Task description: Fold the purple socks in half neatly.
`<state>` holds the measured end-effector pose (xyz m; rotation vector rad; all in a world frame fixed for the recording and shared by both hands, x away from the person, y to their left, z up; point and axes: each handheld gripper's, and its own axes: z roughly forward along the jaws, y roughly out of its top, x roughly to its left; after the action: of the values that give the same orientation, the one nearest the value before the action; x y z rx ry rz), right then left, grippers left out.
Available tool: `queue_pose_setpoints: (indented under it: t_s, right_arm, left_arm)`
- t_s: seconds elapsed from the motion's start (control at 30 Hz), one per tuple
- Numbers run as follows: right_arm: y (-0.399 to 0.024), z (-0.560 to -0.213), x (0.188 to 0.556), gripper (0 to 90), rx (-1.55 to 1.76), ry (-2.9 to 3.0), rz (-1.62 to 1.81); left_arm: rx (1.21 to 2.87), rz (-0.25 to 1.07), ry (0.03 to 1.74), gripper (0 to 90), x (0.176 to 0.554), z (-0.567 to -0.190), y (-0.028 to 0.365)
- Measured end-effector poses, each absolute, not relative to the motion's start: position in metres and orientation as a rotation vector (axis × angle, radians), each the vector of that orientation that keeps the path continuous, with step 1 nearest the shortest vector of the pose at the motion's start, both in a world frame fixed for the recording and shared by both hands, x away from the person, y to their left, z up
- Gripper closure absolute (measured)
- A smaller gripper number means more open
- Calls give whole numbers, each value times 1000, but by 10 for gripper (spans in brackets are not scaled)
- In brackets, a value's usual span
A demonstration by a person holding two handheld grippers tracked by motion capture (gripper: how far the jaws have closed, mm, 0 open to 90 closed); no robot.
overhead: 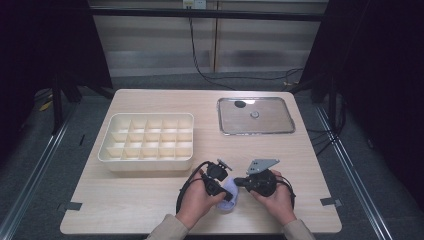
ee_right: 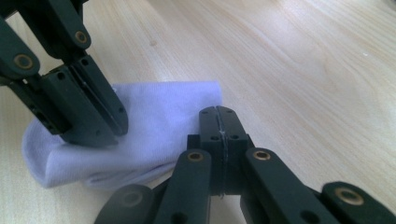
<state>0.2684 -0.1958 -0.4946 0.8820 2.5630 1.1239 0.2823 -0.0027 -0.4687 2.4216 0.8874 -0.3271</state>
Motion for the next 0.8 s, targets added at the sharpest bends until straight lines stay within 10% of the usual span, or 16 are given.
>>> queue_pose_setpoints:
  t_s: [0.8]
  right_arm:
    - [-215,-493,249,890,888,2552,1127]
  left_arm:
    - [2303,-359,972,643,307,-447,26]
